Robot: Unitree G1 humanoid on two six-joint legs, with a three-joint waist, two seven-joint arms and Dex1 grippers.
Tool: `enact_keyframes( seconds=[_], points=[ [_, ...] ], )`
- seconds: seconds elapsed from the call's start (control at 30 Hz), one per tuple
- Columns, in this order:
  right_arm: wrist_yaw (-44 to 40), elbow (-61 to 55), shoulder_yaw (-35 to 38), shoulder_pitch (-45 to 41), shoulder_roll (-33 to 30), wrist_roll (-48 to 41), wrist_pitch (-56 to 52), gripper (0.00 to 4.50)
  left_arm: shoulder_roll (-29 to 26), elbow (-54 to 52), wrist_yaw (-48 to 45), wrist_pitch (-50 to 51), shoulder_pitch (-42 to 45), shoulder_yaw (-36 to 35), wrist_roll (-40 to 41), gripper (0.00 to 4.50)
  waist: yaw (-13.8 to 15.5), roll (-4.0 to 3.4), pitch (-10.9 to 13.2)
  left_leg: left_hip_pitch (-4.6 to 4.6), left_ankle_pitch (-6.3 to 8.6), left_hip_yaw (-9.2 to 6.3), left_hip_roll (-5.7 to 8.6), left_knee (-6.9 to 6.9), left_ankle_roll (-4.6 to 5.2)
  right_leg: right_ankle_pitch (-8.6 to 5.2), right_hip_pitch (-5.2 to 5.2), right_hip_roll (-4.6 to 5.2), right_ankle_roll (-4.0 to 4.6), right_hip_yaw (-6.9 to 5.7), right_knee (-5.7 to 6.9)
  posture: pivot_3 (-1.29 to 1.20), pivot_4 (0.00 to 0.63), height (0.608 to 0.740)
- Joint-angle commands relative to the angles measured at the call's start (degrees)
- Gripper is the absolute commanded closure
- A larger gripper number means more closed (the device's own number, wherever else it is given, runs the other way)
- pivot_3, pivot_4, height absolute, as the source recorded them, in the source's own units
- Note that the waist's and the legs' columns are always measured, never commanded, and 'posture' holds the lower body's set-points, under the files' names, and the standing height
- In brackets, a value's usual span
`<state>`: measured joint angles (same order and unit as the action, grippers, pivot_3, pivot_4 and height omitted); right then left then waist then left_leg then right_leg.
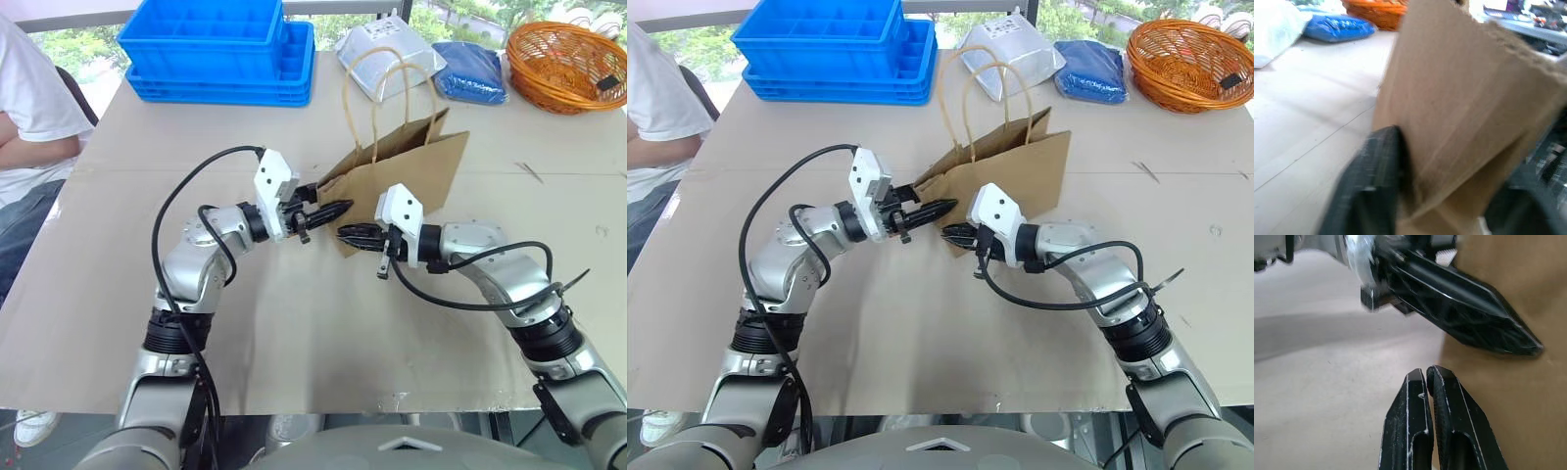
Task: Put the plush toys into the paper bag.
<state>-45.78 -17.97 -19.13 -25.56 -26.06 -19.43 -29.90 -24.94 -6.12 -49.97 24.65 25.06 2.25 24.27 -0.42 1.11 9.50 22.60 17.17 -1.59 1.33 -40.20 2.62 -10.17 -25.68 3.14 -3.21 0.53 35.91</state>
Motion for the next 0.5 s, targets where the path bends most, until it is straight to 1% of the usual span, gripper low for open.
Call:
enact_keyframes(
  seconds=[0.03,0.07,0.13,0.17,0.2,0.23,0.27,0.3,0.33,0.37,0.43,0.47,0.5],
  points=[
    [0.5,-8.6,4.9,3.6,-2.7,-2.0,-0.8,4.50,-1.3,0.3,-2.3,-3.4,1.0,-1.4,0.3,4.21,0.1,0.00,0.0,0.00,0.00,0.00,0.00,0.00,0.00,0.00,0.00,0.00,0.00,0.00,0.00,0.00,0.150,0.740],
    [0.8,-10.1,5.6,4.6,-3.4,-2.0,-0.7,4.50,-1.7,0.9,-3.2,-4.3,1.1,-1.3,0.3,4.48,0.1,0.00,0.0,0.00,0.00,0.00,0.00,0.00,0.00,0.00,0.00,0.01,0.00,0.00,0.00,0.00,0.150,0.740],
    [0.8,-13.8,8.2,6.7,-4.9,-4.3,-2.7,4.50,-2.4,2.9,-5.7,-7.2,1.8,-1.5,0.2,4.48,0.1,-0.01,0.0,0.00,0.00,0.01,0.01,0.00,0.00,0.00,0.00,0.00,0.00,0.00,-0.01,0.00,0.150,0.740],
    [1.6,-16.7,11.5,8.6,-5.6,-6.7,-4.2,4.50,-3.2,5.2,-8.7,-8.9,3.0,-1.6,0.5,4.48,0.1,-0.01,0.0,0.00,0.00,0.02,0.01,0.00,0.00,0.00,0.00,0.00,0.00,0.01,-0.01,0.00,0.150,0.740],
    [2.1,-19.5,14.3,10.5,-6.5,-8.9,-5.6,3.93,-4.0,7.7,-11.4,-10.9,4.2,-1.5,0.3,4.50,0.2,-0.01,0.0,0.00,0.00,0.01,0.01,0.00,0.00,0.00,0.00,0.00,0.00,0.00,-0.01,0.00,0.150,0.740],
    [2.4,-22.6,17.3,13.1,-8.0,-10.6,-6.8,3.74,-5.1,10.7,-14.6,-12.8,5.7,-1.2,0.0,4.50,0.4,-0.01,0.0,0.00,0.00,0.00,0.00,0.00,0.00,0.00,0.00,-0.01,0.00,-0.02,-0.01,0.00,0.150,0.740],
    [2.7,-25.1,19.8,15.6,-9.5,-11.6,-7.6,3.23,-5.9,13.4,-17.3,-14.3,7.1,-1.1,-0.1,4.50,0.6,0.00,0.0,0.01,0.00,0.00,0.01,0.00,0.01,0.00,0.00,-0.02,0.00,-0.03,-0.01,0.00,0.150,0.740],
    [2.8,-27.1,22.0,18.0,-10.8,-12.1,-8.0,2.81,-6.5,15.7,-19.5,-15.4,8.3,-1.0,-0.1,4.50,0.7,-0.01,0.0,0.01,0.01,0.00,0.02,0.00,0.01,0.00,0.02,-0.02,0.00,-0.04,-0.02,0.00,0.150,0.740],
    [2.9,-28.9,24.6,20.9,-12.1,-12.6,-8.2,2.25,-7.2,18.0,-22.2,-16.2,9.6,-0.9,0.2,4.50,0.7,-0.01,0.0,0.01,0.01,0.02,0.04,0.00,0.02,-0.01,0.02,-0.02,0.00,-0.03,-0.03,0.00,0.150,0.740],
    [2.4,-30.6,27.8,24.6,-13.2,-13.1,-8.1,2.08,-7.8,20.4,-24.9,-17.0,10.8,-0.7,0.3,4.50,1.0,-0.01,0.0,0.00,0.02,0.04,0.03,0.00,0.03,-0.01,0.02,-0.02,0.00,-0.02,-0.04,0.00,0.150,0.740],
    [1.7,-33.2,33.6,31.6,-14.4,-13.5,-7.4,1.40,-8.5,24.6,-29.5,-19.9,12.6,-0.1,-0.3,4.50,1.2,0.01,0.0,0.00,0.03,0.07,0.07,0.00,0.07,-0.01,0.04,-0.03,-0.01,0.00,-0.04,0.00,0.150,0.740],
    [0.9,-34.7,37.1,36.8,-14.5,-11.9,-5.2,1.04,-8.4,27.0,-31.6,-22.3,13.6,0.3,-1.1,4.50,1.4,0.01,0.0,0.00,0.10,0.04,0.08,0.00,0.19,-0.01,0.07,-0.04,-0.01,-0.03,-0.04,0.00,0.150,0.740],
    [0.4,-35.6,39.4,40.4,-14.6,-10.8,-3.4,0.58,-8.2,28.8,-33.0,-24.2,14.3,0.6,-1.7,4.50,1.6,0.01,0.0,0.01,0.13,0.03,0.08,0.00,0.23,-0.01,0.07,-0.04,-0.01,-0.04,-0.04,0.00,0.150,0.740]
  ],
)
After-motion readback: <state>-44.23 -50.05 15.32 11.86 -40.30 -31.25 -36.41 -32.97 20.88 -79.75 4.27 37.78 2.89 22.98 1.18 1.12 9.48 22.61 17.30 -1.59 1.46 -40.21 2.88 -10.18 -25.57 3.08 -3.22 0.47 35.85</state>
